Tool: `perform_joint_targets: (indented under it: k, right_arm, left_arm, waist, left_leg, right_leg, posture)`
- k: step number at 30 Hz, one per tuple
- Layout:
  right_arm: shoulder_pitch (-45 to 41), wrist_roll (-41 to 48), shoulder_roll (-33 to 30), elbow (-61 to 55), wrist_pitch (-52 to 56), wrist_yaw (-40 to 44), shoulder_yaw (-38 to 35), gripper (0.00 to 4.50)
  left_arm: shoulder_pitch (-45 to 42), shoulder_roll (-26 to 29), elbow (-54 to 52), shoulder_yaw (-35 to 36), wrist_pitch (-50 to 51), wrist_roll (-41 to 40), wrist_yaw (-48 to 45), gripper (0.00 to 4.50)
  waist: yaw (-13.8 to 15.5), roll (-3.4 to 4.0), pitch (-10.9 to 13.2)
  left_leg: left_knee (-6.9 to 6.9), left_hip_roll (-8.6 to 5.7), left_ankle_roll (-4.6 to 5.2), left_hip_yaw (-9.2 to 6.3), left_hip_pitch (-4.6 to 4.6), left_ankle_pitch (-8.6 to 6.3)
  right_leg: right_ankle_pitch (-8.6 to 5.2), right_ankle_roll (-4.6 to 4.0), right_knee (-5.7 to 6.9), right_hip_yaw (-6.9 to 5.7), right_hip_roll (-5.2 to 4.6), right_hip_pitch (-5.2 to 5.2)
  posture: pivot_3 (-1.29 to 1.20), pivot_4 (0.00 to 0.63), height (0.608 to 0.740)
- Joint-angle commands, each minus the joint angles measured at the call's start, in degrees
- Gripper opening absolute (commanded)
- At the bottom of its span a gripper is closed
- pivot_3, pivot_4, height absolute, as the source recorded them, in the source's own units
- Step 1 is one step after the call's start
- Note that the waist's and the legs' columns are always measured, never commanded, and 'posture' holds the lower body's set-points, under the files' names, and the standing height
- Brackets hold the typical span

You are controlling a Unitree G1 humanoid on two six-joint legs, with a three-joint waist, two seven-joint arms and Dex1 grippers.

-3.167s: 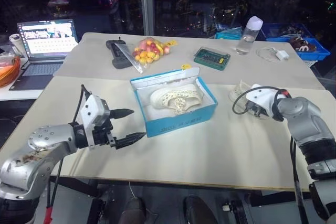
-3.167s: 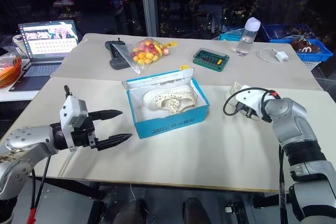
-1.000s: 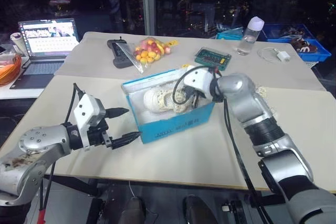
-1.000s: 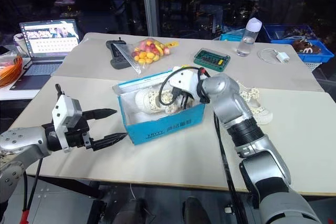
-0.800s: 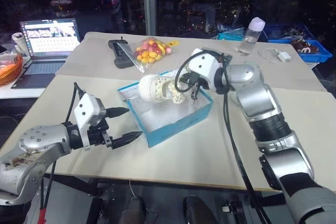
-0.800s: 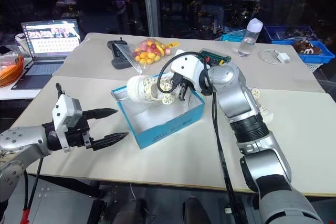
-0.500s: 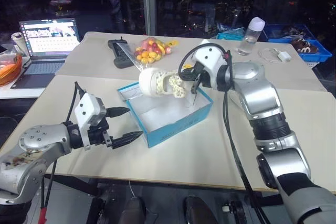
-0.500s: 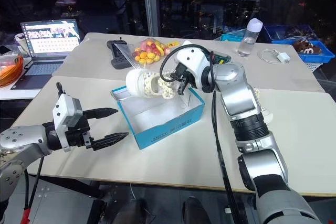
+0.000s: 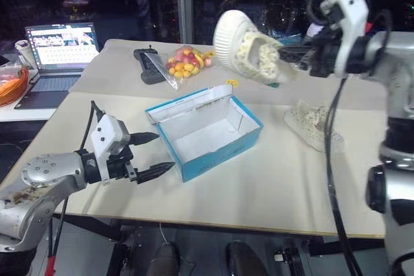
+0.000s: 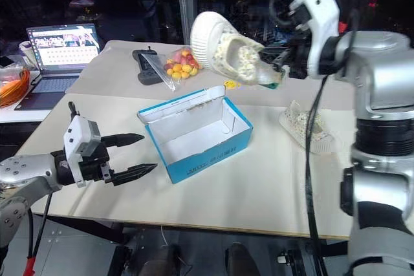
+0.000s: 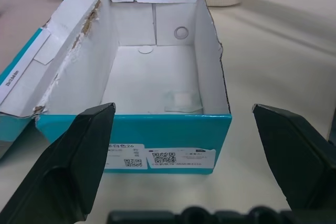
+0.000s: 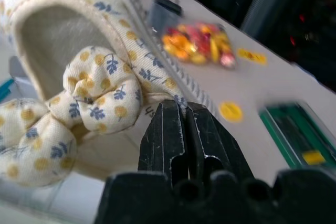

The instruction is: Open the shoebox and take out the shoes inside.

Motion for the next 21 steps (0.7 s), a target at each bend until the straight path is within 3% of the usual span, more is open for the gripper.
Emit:
perform_joint_targets:
  k: [1,11,21]
  right_arm:
    - [1.8,4.98,-7.78,0.6,7.69,5.4,-0.49,0.05]
    - [19.46,7.16,-16.01,0.54,7.56,9.54,8.47,0.05]
    - [15.51,-0.61,-9.79,16.58,1.74,1.1,14.4,0.05]
  left_arm:
    - [-0.84,0.41,-1.78,1.67,-0.61,-1.39,-0.28,4.5]
    - [-3.66,0.51,-2.28,0.34,-0.03,-2.63,0.04,4.5]
    - [-5.2,0.11,-4.22,-0.61,1.26,-4.51,2.48,4.5]
  waist:
    - [0.02,0.0,0.0]
    - [-0.46,0.01,0.0]
    - [-0.25,0.05,0.03]
  left_leg:
    - [0.0,-0.01,0.0,0.0,0.0,0.0]
    - [0.0,-0.03,0.01,0.07,0.09,0.0]
    - [0.01,-0.06,0.01,0.06,0.08,0.01]
  right_leg:
    - [-0.01,0.0,-0.03,0.0,-0.01,0.0]
    - [0.06,0.1,-0.04,0.15,0.01,0.04]
    - [0.17,0.31,-0.05,0.17,0.01,0.05]
  posture:
    - [0.0,0.15,0.676]
    - [0.0,0.15,0.676]
    - [0.0,0.15,0.676]
